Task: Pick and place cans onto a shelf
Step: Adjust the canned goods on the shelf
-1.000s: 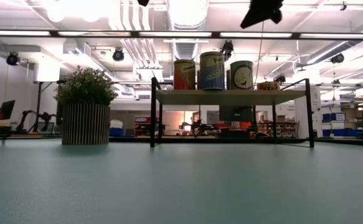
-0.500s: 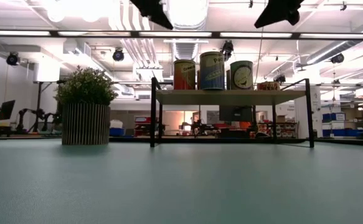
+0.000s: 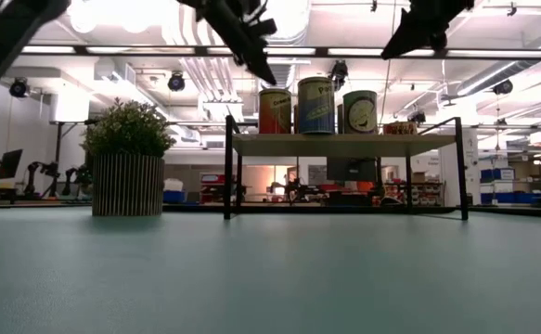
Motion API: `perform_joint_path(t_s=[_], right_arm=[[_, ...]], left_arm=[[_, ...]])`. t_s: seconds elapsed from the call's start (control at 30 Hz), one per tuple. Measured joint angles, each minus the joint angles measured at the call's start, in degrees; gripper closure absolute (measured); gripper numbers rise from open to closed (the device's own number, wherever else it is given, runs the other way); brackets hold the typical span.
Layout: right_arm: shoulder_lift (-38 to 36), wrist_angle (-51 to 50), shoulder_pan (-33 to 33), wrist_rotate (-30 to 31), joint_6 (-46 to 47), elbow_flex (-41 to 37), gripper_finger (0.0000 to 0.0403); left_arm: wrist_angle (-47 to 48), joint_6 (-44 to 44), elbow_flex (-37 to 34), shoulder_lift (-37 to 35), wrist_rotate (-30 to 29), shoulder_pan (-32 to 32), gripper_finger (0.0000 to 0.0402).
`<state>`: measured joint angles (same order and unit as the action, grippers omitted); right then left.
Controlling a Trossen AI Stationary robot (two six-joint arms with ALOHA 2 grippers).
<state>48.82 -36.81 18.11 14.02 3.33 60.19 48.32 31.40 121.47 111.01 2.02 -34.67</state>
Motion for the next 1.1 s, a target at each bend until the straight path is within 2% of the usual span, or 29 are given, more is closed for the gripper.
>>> perform_joint_path(t_s=[0.37, 0.53, 1.1], right_arm=[[-0.1, 1.7, 0.0, 0.0, -0.3, -2.4, 0.0394], [-0.1, 1.8, 0.0, 0.0, -0.4, -2.5, 0.0394], [0.0, 2.7, 0.0, 0.0, -0.5, -2.3, 0.0394]], left_arm=[[8.7, -0.4, 10.2, 9.9, 0.1, -1.5, 0.0402], [12.5, -0.5, 13.1, 11.4, 0.2, -1.3, 0.0401], [15.8, -0.9, 13.1, 10.9, 0.2, 1.8, 0.0401]])
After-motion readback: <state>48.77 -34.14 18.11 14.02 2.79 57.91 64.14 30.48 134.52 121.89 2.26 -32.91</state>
